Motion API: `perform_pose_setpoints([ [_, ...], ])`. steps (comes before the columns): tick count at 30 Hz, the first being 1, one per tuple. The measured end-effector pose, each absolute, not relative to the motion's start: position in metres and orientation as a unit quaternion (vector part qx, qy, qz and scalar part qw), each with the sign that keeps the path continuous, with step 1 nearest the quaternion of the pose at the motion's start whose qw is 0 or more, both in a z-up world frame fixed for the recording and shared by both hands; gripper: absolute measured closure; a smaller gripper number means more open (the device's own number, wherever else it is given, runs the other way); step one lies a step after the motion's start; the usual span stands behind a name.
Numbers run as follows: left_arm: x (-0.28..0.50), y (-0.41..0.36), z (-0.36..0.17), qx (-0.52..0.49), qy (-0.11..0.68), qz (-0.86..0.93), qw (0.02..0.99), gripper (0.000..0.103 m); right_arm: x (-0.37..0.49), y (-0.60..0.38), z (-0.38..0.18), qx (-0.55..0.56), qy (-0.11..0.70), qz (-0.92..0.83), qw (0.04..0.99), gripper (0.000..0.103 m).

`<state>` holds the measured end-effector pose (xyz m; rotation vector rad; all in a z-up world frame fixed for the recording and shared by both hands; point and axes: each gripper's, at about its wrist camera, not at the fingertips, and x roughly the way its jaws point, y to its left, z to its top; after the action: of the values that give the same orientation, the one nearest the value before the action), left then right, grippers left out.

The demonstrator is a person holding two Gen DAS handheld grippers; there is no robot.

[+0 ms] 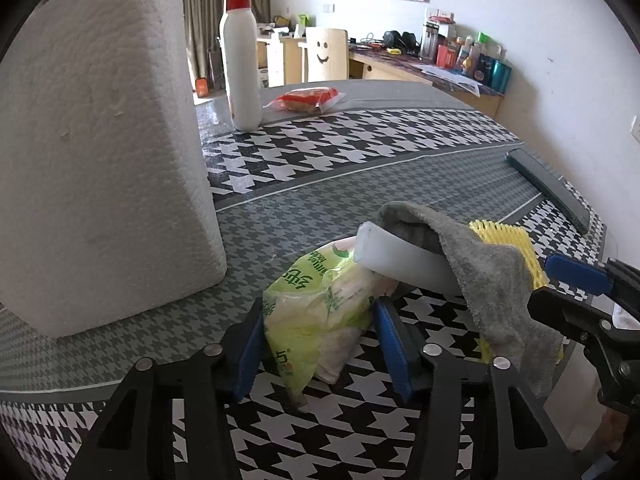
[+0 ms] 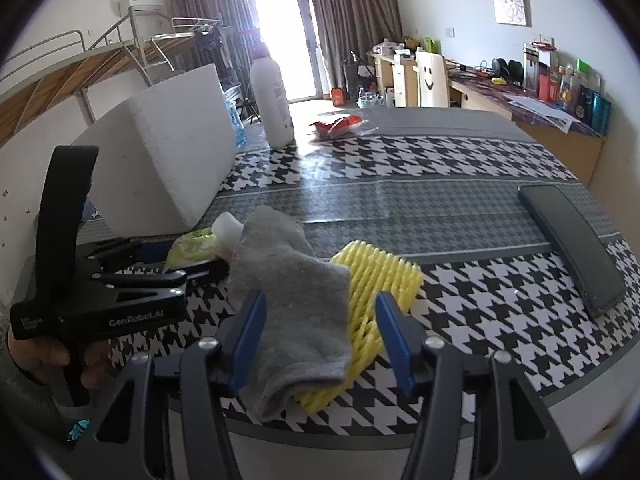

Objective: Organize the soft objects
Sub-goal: 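Close the left tool on the green packet while the right tool grasps the grey sock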

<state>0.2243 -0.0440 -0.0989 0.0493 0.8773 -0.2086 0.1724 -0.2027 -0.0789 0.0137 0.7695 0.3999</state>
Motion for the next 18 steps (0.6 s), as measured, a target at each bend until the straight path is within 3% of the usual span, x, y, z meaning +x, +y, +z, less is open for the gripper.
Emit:
perform_pose_setpoints([
  [4,0.224,-0.044,-0.099,0.025,0.422,-0.102,0.9,0.063,0.174,-0.202,-0.082,0.008,0.38,0.193,0.905,0.057],
  [7,0.221,-0.042,-0.098,0.025,0.419,-0.102,0.902,0.067,0.175,-0.201,-0.084,0.008,0.385,0.193,0.903,0.059],
  [15,0.218,-0.034,-0.096,0.02,0.415,-0.102,0.904,0.071,0.177,-0.196,-0.089,0.004,0.396,0.193,0.898,0.078],
  [17,0.215,-0.031,-0.095,0.017,0.413,-0.101,0.905,0.071,0.176,-0.196,-0.088,0.005,0.396,0.196,0.897,0.093],
  [18,0.214,-0.03,-0.095,0.016,0.413,-0.101,0.905,0.071,0.175,-0.196,-0.087,0.005,0.396,0.198,0.897,0.093],
])
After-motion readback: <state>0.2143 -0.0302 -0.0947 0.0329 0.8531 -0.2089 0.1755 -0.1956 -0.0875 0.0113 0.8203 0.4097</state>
